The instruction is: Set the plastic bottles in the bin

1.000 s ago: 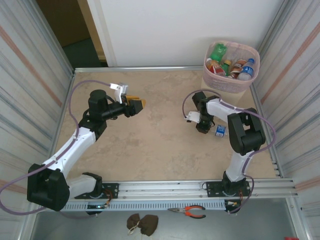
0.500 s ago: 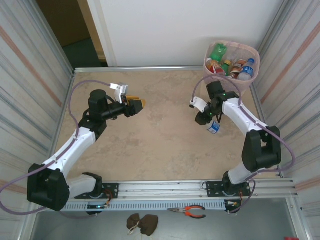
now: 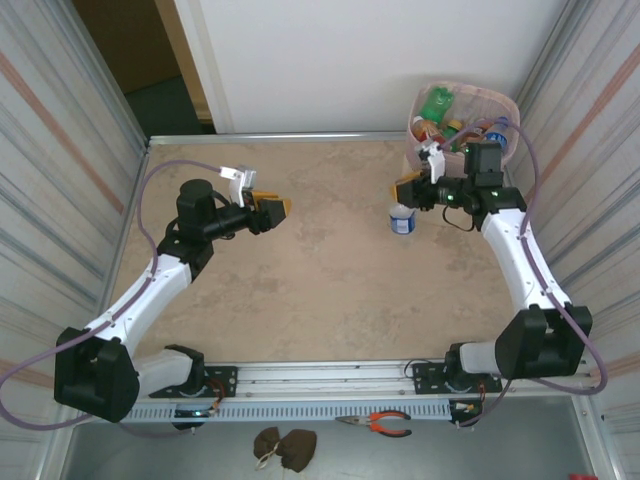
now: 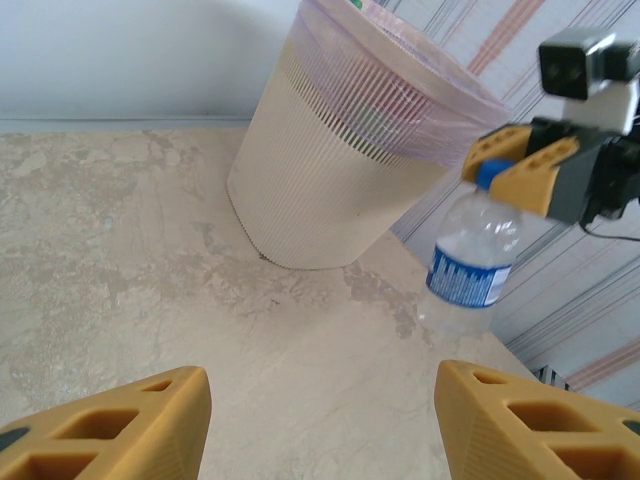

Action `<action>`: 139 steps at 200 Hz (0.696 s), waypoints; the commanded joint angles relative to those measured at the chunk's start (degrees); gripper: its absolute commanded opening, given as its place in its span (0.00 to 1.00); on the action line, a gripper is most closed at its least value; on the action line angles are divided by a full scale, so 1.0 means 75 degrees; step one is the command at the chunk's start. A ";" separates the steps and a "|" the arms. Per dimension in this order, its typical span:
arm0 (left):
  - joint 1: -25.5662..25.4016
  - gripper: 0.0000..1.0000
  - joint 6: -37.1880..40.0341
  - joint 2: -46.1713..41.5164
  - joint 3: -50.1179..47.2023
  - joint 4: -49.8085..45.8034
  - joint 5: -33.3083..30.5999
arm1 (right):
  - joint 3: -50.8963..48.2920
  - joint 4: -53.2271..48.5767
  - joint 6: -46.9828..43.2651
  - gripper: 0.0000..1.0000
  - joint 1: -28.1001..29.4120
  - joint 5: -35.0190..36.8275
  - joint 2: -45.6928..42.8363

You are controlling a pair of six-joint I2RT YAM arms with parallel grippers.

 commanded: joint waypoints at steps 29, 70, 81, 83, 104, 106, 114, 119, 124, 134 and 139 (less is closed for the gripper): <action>0.0050 0.61 -0.0081 -0.0257 -0.0050 0.0166 0.0140 | 0.0926 0.2352 0.3671 0.15 -0.0215 0.0628 -0.0391; 0.0059 0.61 -0.0105 -0.0307 -0.0072 0.0148 0.0137 | 0.1485 0.3887 0.5886 0.08 -0.0716 0.1980 -0.0141; 0.0056 0.61 -0.0110 -0.0336 -0.0082 0.0147 0.0114 | 0.1712 0.4047 0.6342 0.07 -0.0884 0.2363 0.0018; 0.0052 0.61 -0.0112 -0.0331 -0.0082 0.0139 0.0108 | 0.1750 0.4070 0.6406 0.06 -0.0897 0.2414 0.0052; 0.0053 0.61 -0.0087 -0.0385 -0.0077 0.0101 0.0079 | 0.2128 0.4209 0.6913 0.04 -0.1161 0.3222 0.0362; 0.0058 0.61 -0.0083 -0.0387 -0.0081 0.0083 0.0085 | 0.2165 0.4213 0.6973 0.04 -0.1189 0.3314 0.0396; 0.0056 0.61 -0.0067 -0.0405 -0.0079 0.0067 0.0049 | 0.2334 0.4147 0.7118 0.02 -0.1272 0.3617 0.0537; 0.0055 0.61 -0.0061 -0.0410 -0.0082 0.0055 0.0028 | 0.2483 0.4039 0.7135 0.02 -0.1330 0.3775 0.0638; 0.0053 0.61 -0.0059 -0.0418 -0.0076 0.0037 0.0016 | 0.2660 0.3908 0.7125 0.02 -0.1382 0.3868 0.0749; 0.0057 0.61 -0.0049 -0.0425 -0.0082 0.0010 0.0021 | 0.3032 0.3602 0.7107 0.02 -0.1541 0.3993 0.1009; 0.0049 0.61 -0.0048 -0.0423 -0.0070 -0.0021 0.0020 | 0.3171 0.3486 0.7107 0.02 -0.1636 0.4044 0.1138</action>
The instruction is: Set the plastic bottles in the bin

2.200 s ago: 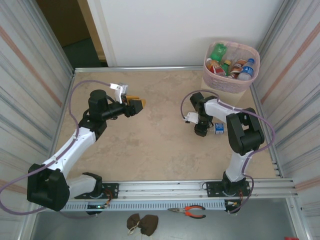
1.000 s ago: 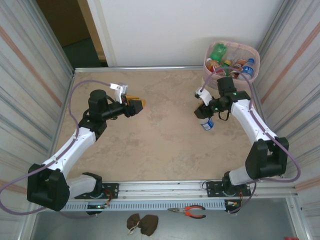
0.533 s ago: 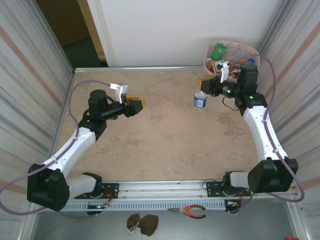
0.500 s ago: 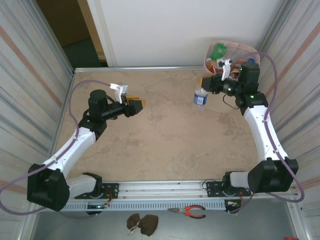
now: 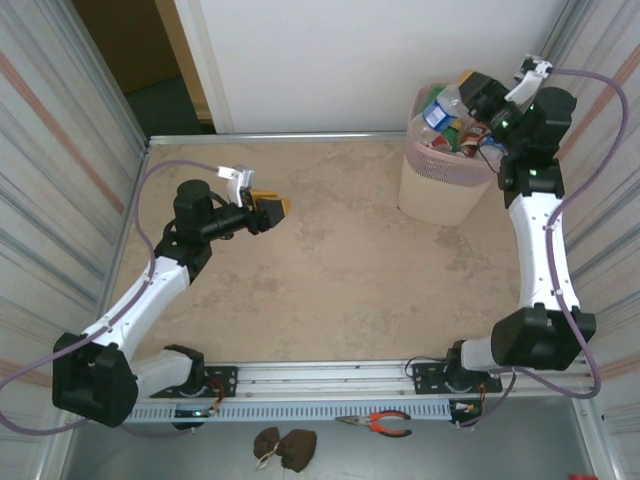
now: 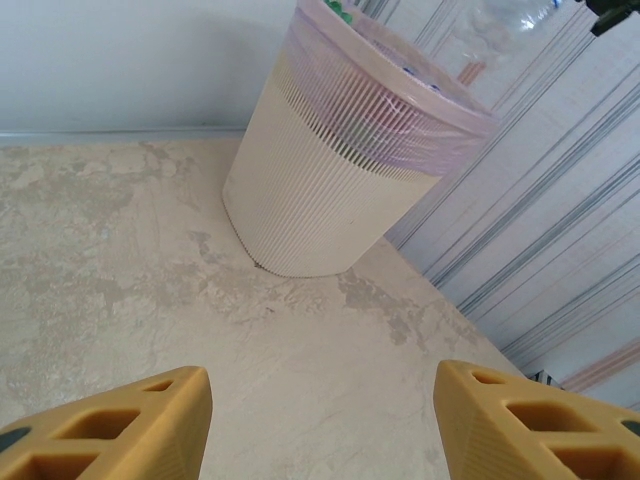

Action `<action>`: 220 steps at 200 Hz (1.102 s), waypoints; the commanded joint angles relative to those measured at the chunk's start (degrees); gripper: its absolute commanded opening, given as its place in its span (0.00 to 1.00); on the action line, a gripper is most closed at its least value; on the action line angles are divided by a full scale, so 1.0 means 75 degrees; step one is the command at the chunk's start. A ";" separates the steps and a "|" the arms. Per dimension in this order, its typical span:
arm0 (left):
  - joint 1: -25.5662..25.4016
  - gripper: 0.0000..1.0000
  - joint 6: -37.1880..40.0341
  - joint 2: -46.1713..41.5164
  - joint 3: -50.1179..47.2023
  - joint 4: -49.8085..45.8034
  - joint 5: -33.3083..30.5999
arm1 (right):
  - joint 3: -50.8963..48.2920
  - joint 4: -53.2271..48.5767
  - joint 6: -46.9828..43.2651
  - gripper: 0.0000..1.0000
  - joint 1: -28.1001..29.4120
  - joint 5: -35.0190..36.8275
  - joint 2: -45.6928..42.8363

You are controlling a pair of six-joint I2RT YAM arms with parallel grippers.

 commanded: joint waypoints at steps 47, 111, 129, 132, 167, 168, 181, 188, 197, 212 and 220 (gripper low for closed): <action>0.0053 0.61 0.0095 -0.0206 -0.0033 -0.0198 0.0012 | 0.2356 -0.1780 -0.0132 0.02 -0.1300 0.1135 0.1663; 0.0058 0.61 -0.0028 0.0074 0.0083 -0.0104 0.0014 | 0.4453 -0.4466 -0.0848 0.06 -0.1999 -0.0680 0.3580; 0.0052 0.61 -0.0043 0.0178 0.0159 -0.0084 0.0048 | 0.4549 -0.4684 -0.0912 0.07 -0.1994 -0.1018 0.3915; 0.0051 0.61 -0.0043 0.0195 0.0166 -0.0081 0.0058 | 0.4579 -0.4743 -0.0942 0.07 -0.1988 -0.1029 0.3974; 0.0057 0.60 -0.0080 0.0217 0.0184 -0.0069 0.0079 | 0.5123 -0.5577 -0.1423 0.13 -0.1845 -0.1258 0.4682; 0.0058 0.61 -0.0079 0.0217 0.0181 -0.0069 0.0076 | 0.5150 -0.5608 -0.1430 0.14 -0.1834 -0.1260 0.4708; 0.0057 0.60 -0.0089 0.0201 0.0146 -0.0069 0.0064 | 0.5497 -0.6015 -0.1629 0.18 -0.1750 -0.1316 0.5039; 0.0049 0.60 -0.0091 0.0205 0.0138 -0.0069 0.0056 | 0.5683 -0.6221 -0.1724 0.20 -0.1712 -0.1323 0.5193; 0.0051 0.60 -0.0090 0.0194 0.0123 -0.0069 0.0054 | 0.5920 -0.6428 -0.1825 0.25 -0.1661 -0.1316 0.5367; 0.0049 0.60 -0.0091 0.0159 0.0107 -0.0069 0.0037 | 0.6246 -0.6690 -0.1873 0.33 -0.1612 -0.1194 0.5563; 0.0049 0.60 -0.0090 0.0133 0.0085 -0.0075 0.0028 | 0.6370 -0.6713 -0.1869 0.38 -0.1600 -0.1105 0.5584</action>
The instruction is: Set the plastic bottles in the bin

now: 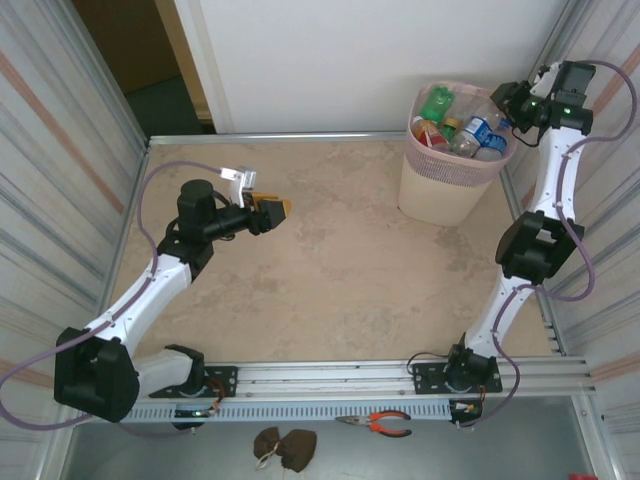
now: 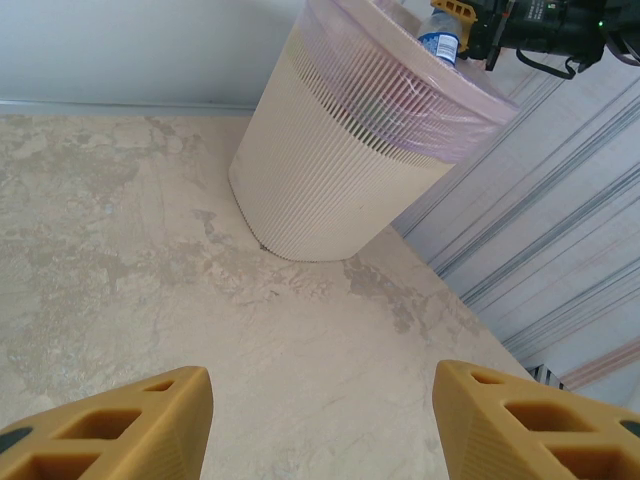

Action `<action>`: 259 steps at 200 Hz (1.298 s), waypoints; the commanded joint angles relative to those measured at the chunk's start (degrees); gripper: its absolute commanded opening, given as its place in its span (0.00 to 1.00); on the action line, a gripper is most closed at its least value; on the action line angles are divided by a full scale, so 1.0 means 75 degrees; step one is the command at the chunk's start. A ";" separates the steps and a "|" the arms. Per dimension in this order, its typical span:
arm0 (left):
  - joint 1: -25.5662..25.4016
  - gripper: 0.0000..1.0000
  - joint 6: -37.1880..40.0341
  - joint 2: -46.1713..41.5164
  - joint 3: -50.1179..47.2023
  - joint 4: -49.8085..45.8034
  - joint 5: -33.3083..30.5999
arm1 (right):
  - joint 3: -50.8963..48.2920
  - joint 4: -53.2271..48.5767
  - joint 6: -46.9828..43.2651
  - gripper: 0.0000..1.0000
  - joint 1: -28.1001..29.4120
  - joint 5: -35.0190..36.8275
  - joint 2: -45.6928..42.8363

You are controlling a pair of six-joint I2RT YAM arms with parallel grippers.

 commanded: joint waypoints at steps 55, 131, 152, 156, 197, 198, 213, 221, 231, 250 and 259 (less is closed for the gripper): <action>0.0048 0.61 0.0029 -0.0221 0.0031 0.0020 -0.0062 | 0.0538 -0.0527 -0.0953 0.60 0.0271 0.1287 -0.0501; 0.0056 0.65 0.0272 -0.0293 -0.0028 -0.0297 -0.0474 | -0.0700 -0.1076 -0.1730 0.54 0.0924 0.1747 -0.1890; 0.0060 0.71 0.0521 -0.0434 -0.0058 -0.0728 -0.1021 | -0.2189 -0.0443 -0.2072 0.58 0.1183 0.2176 -0.2987; 0.0065 0.73 0.0570 -0.0464 -0.0070 -0.0801 -0.1113 | -0.2496 -0.0289 -0.2145 0.59 0.1245 0.2276 -0.3222; 0.0098 0.83 0.1047 -0.0681 -0.0077 -0.1436 -0.1752 | -0.5177 0.0821 -0.2504 0.74 0.1615 0.3082 -0.5385; 0.0102 0.83 0.1060 -0.0682 -0.0074 -0.1455 -0.1783 | -0.5217 0.0829 -0.2510 0.74 0.1621 0.3097 -0.5435; 0.0107 0.88 0.1203 -0.0763 -0.0088 -0.1683 -0.2050 | -0.5776 0.0826 -0.2583 0.81 0.1718 0.3282 -0.6007; 0.0113 0.93 0.1254 -0.0809 -0.0111 -0.1778 -0.2229 | -0.6036 0.0798 -0.2617 0.84 0.1761 0.3354 -0.6292; 0.0130 0.99 0.1321 -0.0861 -0.0138 -0.1858 -0.2374 | -0.6381 0.0770 -0.2649 0.96 0.1796 0.3451 -0.6574; 0.0156 0.99 0.1486 -0.0928 -0.0219 -0.1935 -0.2541 | -0.7145 0.0878 -0.2787 0.99 0.1827 0.3526 -0.7186; 0.0157 0.99 0.1556 -0.0981 -0.0280 -0.1953 -0.2639 | -0.7583 0.1031 -0.2965 0.99 0.1856 0.3502 -0.7450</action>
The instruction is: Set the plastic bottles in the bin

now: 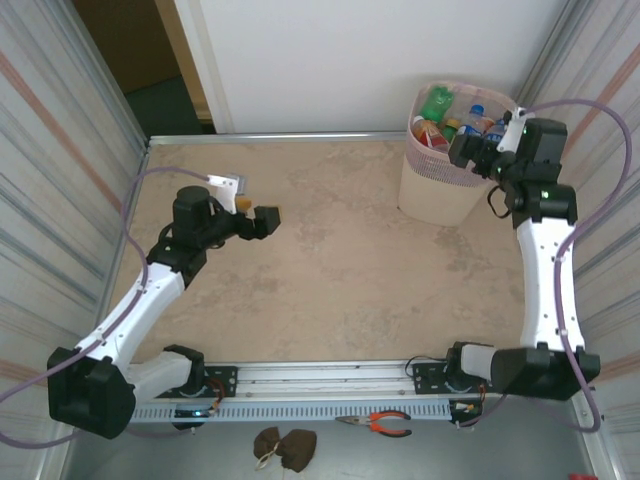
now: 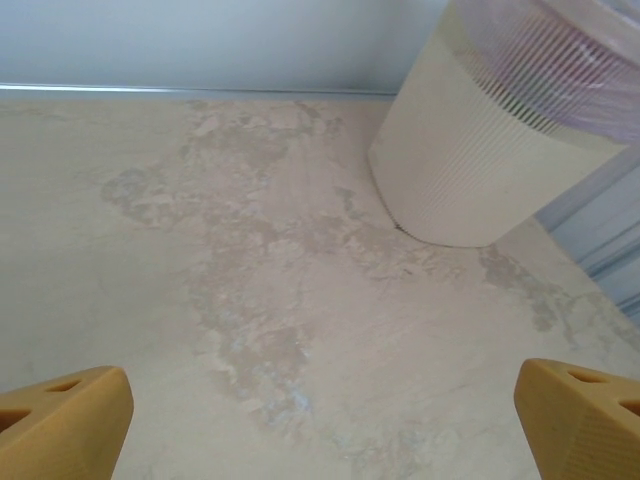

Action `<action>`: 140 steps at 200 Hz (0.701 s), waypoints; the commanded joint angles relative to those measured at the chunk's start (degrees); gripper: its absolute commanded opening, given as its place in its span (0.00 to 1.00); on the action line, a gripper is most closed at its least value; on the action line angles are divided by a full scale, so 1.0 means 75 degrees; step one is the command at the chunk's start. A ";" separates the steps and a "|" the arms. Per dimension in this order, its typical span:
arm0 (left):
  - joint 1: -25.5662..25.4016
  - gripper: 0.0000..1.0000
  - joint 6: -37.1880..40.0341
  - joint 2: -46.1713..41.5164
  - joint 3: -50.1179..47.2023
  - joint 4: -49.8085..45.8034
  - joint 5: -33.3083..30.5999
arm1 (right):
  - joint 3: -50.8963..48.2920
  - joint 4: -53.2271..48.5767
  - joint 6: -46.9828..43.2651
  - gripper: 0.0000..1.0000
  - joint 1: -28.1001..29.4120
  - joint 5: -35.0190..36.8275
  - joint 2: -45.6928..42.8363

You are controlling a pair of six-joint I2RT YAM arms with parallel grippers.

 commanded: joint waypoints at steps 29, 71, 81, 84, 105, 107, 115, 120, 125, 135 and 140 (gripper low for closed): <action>0.0083 0.99 0.0566 -0.0373 -0.0468 -0.0248 -0.1181 | -0.2551 0.1317 -0.1198 0.99 0.0141 0.0316 -0.1359; 0.0095 0.99 0.1131 -0.0514 -0.1258 0.0269 -0.2643 | -0.5180 0.3542 -0.2043 0.99 0.0195 0.0364 -0.1901; 0.0090 0.99 0.1548 -0.0512 -0.1625 0.0841 -0.2675 | -0.5730 0.4147 -0.2003 0.99 0.0222 0.0419 -0.1814; 0.0095 0.99 0.1654 -0.0499 -0.1726 0.0990 -0.2730 | -0.5875 0.4319 -0.1992 0.99 0.0231 0.0437 -0.1772; 0.0098 0.99 0.2128 -0.0372 -0.2236 0.1662 -0.3270 | -0.6624 0.5382 -0.1818 0.99 0.0309 0.0658 -0.1228; 0.0097 0.99 0.2166 -0.0356 -0.2259 0.1690 -0.3331 | -0.6675 0.5490 -0.1808 0.99 0.0315 0.0661 -0.1174; 0.0089 0.99 0.2250 -0.0300 -0.2356 0.1772 -0.3664 | -0.6882 0.5939 -0.1768 0.99 0.0324 0.0685 -0.0957; 0.0093 0.99 0.2302 -0.0278 -0.2402 0.1811 -0.3881 | -0.7037 0.6258 -0.1757 0.99 0.0328 0.0695 -0.0825; 0.0093 0.99 0.2337 -0.0248 -0.2448 0.1855 -0.4085 | -0.7181 0.6609 -0.1745 0.99 0.0331 0.0696 -0.0685; 0.0104 0.99 0.2430 -0.0229 -0.2541 0.1960 -0.4415 | -0.7440 0.7333 -0.1662 0.99 0.0340 0.0647 -0.0358; 0.0114 0.99 0.2526 -0.0201 -0.2608 0.2091 -0.4513 | -0.7532 0.7656 -0.1599 0.99 0.0351 0.0622 -0.0194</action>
